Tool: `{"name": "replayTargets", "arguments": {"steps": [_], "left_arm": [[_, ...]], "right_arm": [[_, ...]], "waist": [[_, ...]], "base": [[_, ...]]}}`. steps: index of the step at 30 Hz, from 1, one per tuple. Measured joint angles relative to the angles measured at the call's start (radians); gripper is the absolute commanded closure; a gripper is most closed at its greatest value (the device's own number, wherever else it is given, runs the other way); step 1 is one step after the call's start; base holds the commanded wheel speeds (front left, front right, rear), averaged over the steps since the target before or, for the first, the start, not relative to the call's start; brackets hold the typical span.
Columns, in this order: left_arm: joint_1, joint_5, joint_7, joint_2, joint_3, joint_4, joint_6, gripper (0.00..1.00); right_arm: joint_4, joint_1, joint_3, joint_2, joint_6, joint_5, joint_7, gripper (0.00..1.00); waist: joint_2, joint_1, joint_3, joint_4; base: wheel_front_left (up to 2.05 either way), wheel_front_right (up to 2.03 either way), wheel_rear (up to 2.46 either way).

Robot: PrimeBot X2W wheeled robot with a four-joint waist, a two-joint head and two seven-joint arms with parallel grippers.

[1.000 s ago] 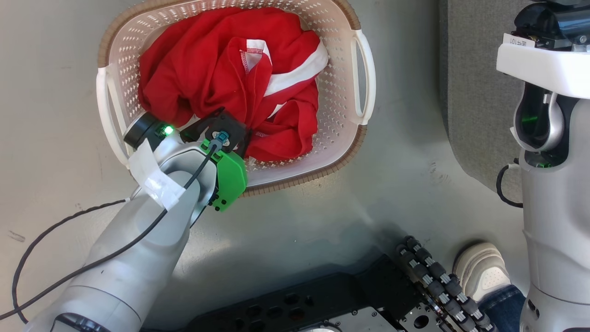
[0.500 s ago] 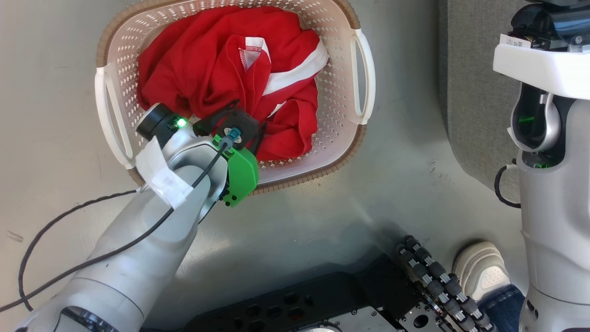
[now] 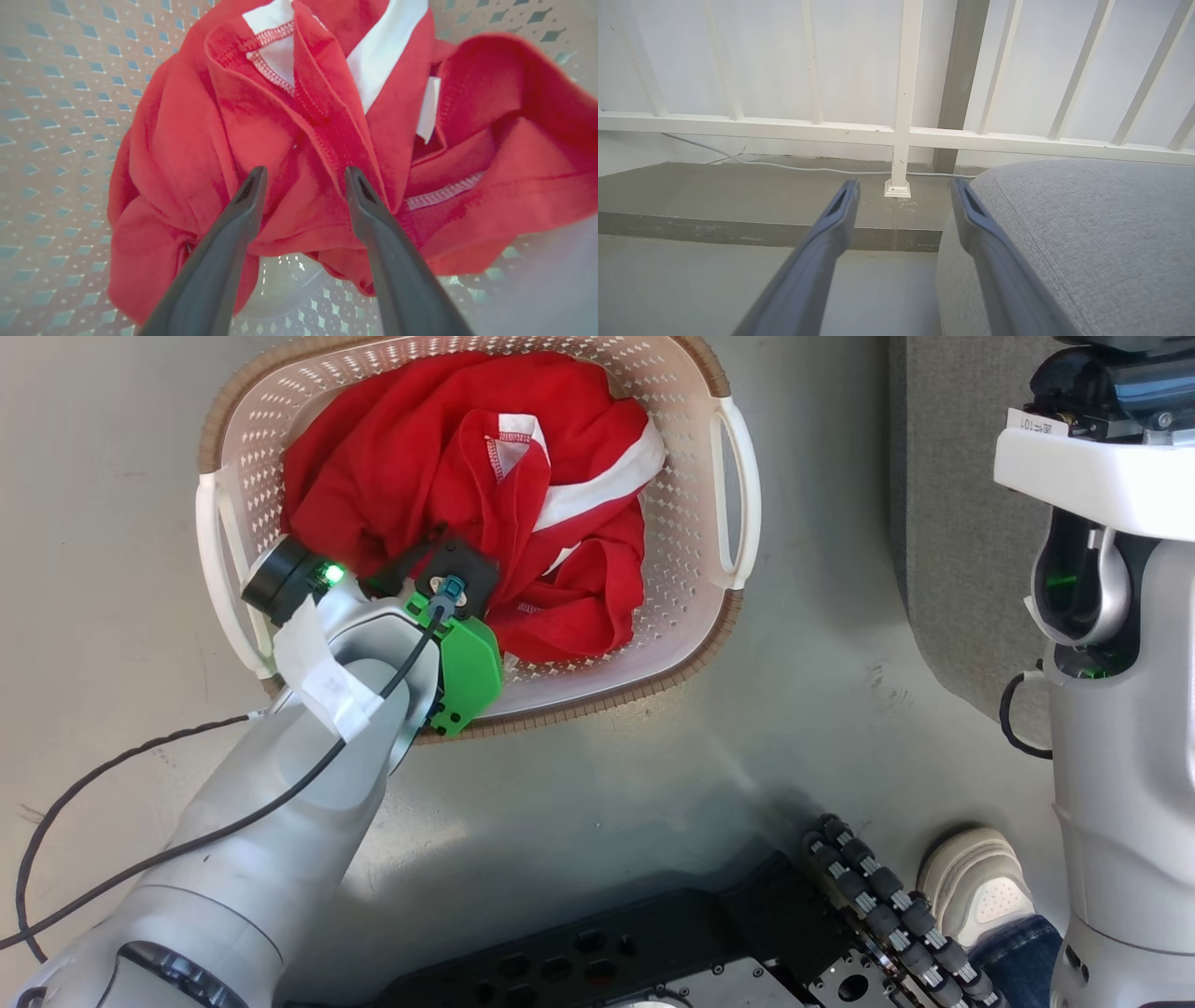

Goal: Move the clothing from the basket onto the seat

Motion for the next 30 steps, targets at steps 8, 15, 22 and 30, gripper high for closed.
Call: {"name": "replayTargets", "arguments": {"steps": [8,15,22,30], "left_arm": [[0.0,-0.056,0.006,0.0,-0.027,-0.01,-0.015,1.0],[-0.002,-0.103,-0.02,0.0,-0.031,-0.049,-0.019,1.0],[-0.007,-0.128,-0.077,0.0,-0.048,-0.082,-0.028,1.0],[-0.008,-0.174,-0.109,0.0,-0.053,-0.13,-0.028,1.0]], "right_arm": [[0.0,0.0,0.002,0.0,-0.004,0.0,0.0,0.0],[-0.001,0.001,-0.012,0.001,-0.007,0.0,0.0,0.0],[0.019,0.002,-0.045,0.001,-0.007,0.0,0.0,0.0],[0.052,0.021,-0.075,-0.01,-0.007,0.0,0.0,0.0]], "waist": [[0.0,0.0,-0.005,-0.006],[0.0,0.0,-0.008,-0.005],[0.0,0.0,-0.036,0.012],[0.0,0.0,-0.105,0.041]], "base": [[0.0,0.0,0.0],[0.0,0.0,0.0],[0.0,0.0,0.0],[0.0,0.0,0.0]]}}
